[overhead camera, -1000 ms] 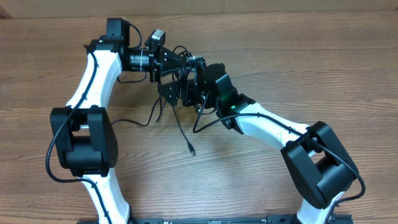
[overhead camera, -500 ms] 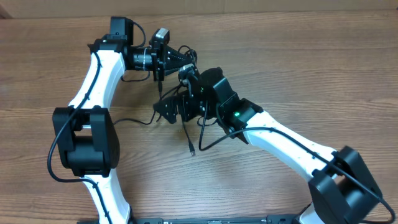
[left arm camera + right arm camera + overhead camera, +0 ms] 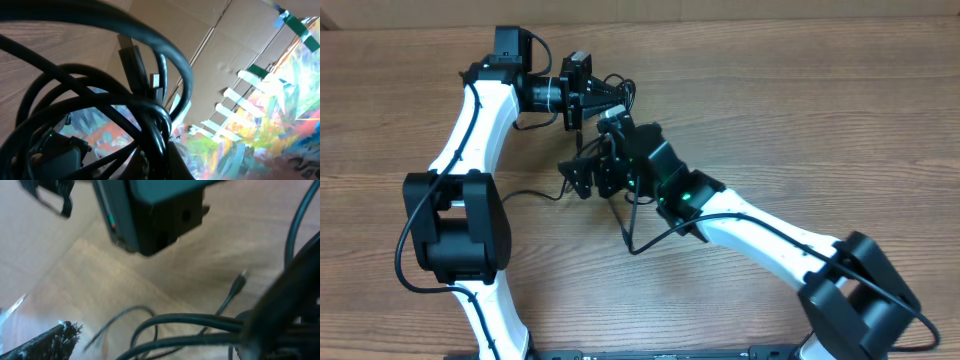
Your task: Untangle cables
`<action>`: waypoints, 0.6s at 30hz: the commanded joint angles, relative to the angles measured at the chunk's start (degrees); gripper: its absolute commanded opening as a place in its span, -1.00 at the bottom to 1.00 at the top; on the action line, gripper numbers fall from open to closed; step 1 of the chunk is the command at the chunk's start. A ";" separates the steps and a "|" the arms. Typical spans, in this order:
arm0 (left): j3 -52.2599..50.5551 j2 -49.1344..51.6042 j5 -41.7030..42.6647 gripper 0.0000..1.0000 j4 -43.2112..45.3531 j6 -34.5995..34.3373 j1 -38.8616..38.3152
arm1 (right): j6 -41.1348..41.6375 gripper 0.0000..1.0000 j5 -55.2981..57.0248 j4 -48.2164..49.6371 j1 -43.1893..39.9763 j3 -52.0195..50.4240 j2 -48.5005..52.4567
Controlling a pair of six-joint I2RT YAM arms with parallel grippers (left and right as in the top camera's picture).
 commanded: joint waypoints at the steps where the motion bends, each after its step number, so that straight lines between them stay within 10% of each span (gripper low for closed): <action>1: 1.40 -1.46 3.96 -0.92 -0.35 -2.40 -0.42 | 2.78 0.99 8.66 3.23 1.38 -0.39 3.13; 8: 1.40 -1.46 3.93 -0.92 0.28 -2.16 -0.52 | 5.77 0.95 15.41 4.94 1.07 -0.39 4.90; 16: 1.40 -1.46 3.96 -0.92 4.24 -2.19 -0.48 | 6.71 -0.92 15.39 7.10 0.28 -0.39 4.94; 18: 1.40 -1.46 3.96 -0.92 5.51 -2.19 -0.15 | 6.75 -0.93 15.30 5.97 0.11 -0.39 4.46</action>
